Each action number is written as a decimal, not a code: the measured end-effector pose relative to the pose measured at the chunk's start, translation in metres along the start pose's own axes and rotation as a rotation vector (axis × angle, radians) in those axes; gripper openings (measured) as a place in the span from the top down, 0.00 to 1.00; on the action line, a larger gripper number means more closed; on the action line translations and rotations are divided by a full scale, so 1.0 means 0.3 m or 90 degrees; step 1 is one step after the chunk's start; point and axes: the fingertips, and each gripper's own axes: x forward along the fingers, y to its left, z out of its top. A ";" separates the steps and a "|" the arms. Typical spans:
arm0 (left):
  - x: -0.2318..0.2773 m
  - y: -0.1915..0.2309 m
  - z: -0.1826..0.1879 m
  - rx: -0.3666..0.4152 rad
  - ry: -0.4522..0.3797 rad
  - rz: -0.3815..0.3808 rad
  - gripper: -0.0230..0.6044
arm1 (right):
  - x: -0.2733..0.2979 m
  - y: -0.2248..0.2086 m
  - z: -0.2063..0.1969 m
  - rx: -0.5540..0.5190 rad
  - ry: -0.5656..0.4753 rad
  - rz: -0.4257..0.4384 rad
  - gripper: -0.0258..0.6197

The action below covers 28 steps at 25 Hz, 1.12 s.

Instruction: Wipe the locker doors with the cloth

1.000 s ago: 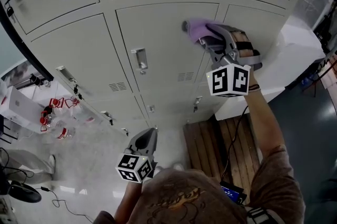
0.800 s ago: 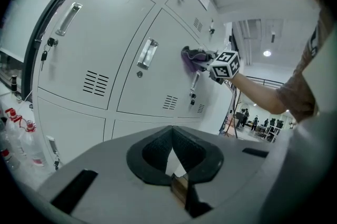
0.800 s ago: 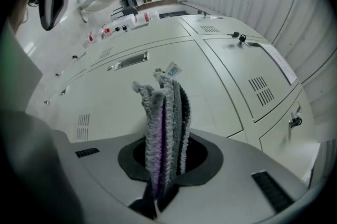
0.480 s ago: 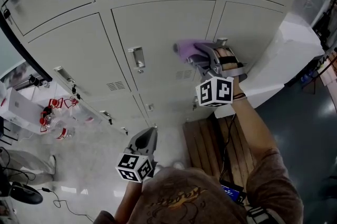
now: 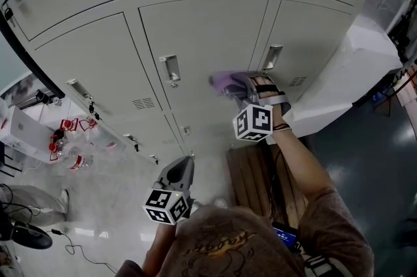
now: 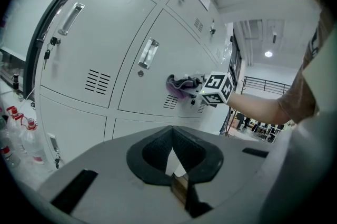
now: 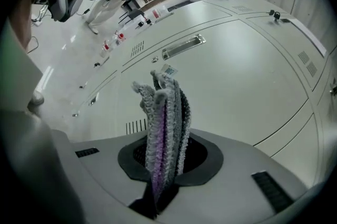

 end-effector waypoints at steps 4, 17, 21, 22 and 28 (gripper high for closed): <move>-0.006 0.001 0.001 -0.001 -0.002 0.003 0.96 | 0.034 0.105 -0.034 0.015 0.019 0.040 0.88; -0.026 -0.004 -0.005 0.000 -0.004 0.009 0.96 | 0.095 0.286 -0.102 0.038 0.048 0.097 0.88; -0.035 -0.007 -0.007 0.001 -0.003 0.011 0.96 | 0.115 0.345 -0.122 0.061 0.065 0.124 0.88; -0.037 -0.007 -0.008 0.001 -0.002 0.011 0.96 | 0.120 0.356 -0.123 0.065 0.068 0.130 0.88; -0.049 -0.018 -0.011 0.002 -0.004 0.009 0.96 | 0.145 0.453 -0.159 0.087 0.099 0.184 0.88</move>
